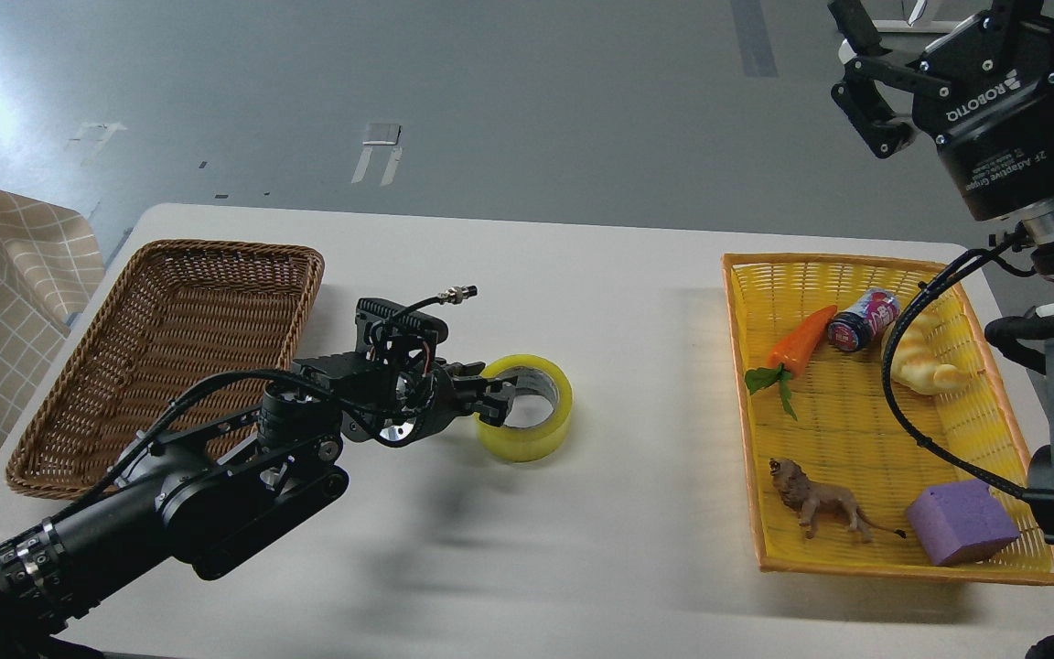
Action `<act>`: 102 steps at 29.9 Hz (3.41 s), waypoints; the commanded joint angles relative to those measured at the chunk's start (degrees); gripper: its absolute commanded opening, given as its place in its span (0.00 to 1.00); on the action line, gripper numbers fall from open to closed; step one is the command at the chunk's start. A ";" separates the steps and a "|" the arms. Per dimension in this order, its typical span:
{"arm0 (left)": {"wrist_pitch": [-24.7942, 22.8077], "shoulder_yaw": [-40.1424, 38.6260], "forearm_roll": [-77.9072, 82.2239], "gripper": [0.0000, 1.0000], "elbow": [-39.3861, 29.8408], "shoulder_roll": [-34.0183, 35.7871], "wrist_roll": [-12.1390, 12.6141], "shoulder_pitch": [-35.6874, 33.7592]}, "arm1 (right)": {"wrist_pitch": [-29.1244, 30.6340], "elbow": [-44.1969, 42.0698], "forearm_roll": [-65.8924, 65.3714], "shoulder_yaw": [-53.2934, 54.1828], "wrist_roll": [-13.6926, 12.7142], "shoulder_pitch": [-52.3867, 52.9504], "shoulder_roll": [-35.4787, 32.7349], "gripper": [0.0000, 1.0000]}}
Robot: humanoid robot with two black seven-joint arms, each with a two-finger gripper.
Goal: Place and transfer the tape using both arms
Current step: 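Grip the tape roll's rim with the left gripper, then carry the tape roll over the wicker basket with the left gripper, then lower the tape roll into the wicker basket and release it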
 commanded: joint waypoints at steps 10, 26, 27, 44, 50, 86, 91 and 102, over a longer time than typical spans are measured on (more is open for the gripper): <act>-0.09 0.11 -0.45 0.00 -0.09 0.45 -0.04 -0.95 | -0.09 0.18 -0.08 0.60 -0.01 -0.25 -0.07 1.00; -1.93 -0.07 -6.33 0.00 -2.38 10.19 -0.74 -13.77 | -0.01 -0.17 0.00 0.43 -0.01 0.10 0.11 1.00; -1.98 -0.16 -6.60 0.00 -2.47 11.34 -1.09 -14.31 | 0.00 -0.26 0.00 0.43 -0.01 0.18 0.11 1.00; 2.37 0.02 -22.76 0.00 -2.29 46.14 -17.26 -12.75 | 0.87 -0.43 0.00 -0.10 -0.01 0.19 0.02 1.00; 7.99 0.02 -23.12 0.00 -0.98 49.40 -21.04 -4.58 | 0.87 -0.43 -0.08 -0.45 -0.01 0.01 -0.07 1.00; 17.40 0.28 -23.03 0.35 14.49 41.58 -29.91 7.48 | 0.87 0.18 -0.35 -0.54 -0.98 -1.31 -0.16 1.00; 17.49 0.28 -23.21 0.54 15.55 41.41 -31.23 7.48 | 0.87 0.18 -0.44 -0.54 -0.98 -1.75 -0.16 1.00; 18.02 -1.03 -30.40 0.97 14.50 41.14 -33.17 6.34 | 0.87 0.18 -0.35 -0.54 -0.98 -2.01 -0.07 1.00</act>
